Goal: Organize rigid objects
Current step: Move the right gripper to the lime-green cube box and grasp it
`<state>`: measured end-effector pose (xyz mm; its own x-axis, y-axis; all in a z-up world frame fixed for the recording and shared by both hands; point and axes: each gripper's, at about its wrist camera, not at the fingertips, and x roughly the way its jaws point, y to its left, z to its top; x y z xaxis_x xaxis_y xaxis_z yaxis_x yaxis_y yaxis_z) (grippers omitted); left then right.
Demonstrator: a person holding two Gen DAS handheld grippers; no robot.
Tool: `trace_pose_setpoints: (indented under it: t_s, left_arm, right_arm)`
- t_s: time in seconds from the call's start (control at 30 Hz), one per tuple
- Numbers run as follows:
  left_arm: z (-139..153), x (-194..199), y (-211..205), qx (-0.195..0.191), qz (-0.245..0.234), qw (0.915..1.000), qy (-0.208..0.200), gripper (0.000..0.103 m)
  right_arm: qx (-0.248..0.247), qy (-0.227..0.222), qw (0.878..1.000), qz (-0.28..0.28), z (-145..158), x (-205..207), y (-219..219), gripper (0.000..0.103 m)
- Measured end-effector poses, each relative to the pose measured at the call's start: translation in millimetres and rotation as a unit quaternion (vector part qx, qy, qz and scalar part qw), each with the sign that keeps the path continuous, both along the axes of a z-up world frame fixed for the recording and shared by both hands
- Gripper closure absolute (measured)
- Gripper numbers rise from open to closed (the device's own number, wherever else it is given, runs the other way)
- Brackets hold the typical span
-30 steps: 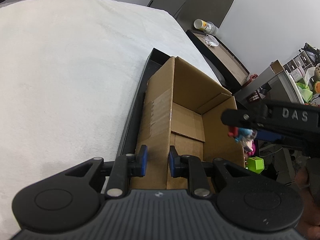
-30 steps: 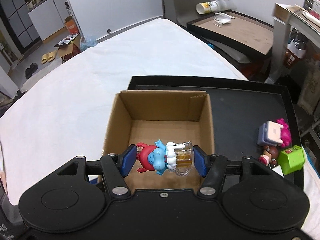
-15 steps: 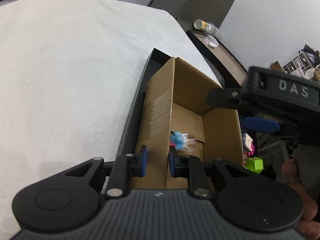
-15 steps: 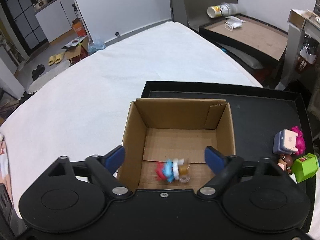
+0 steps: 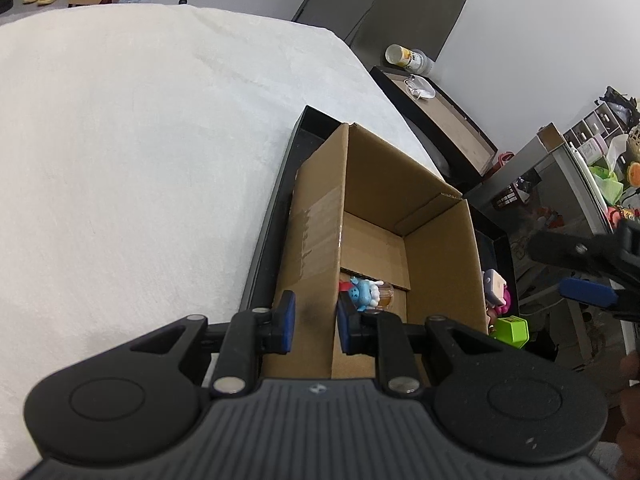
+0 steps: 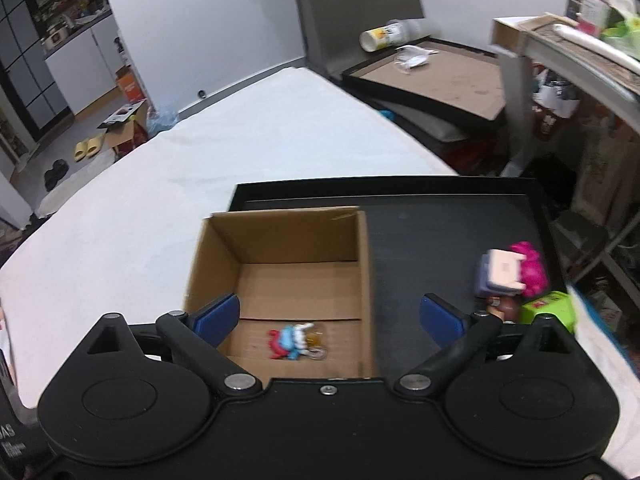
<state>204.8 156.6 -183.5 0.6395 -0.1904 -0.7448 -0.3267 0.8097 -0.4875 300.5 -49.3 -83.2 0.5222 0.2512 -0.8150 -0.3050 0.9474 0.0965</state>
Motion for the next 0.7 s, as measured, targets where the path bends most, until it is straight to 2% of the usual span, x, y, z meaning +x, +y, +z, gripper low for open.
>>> trace_pose_setpoints:
  t_s: [0.7]
  left_arm:
    - [2, 0, -7, 0.020, -0.003, 0.9997, 0.009, 0.083]
  right_arm:
    - [-0.056, -0.007, 0.997, -0.054, -4, 0, -104, 0.006]
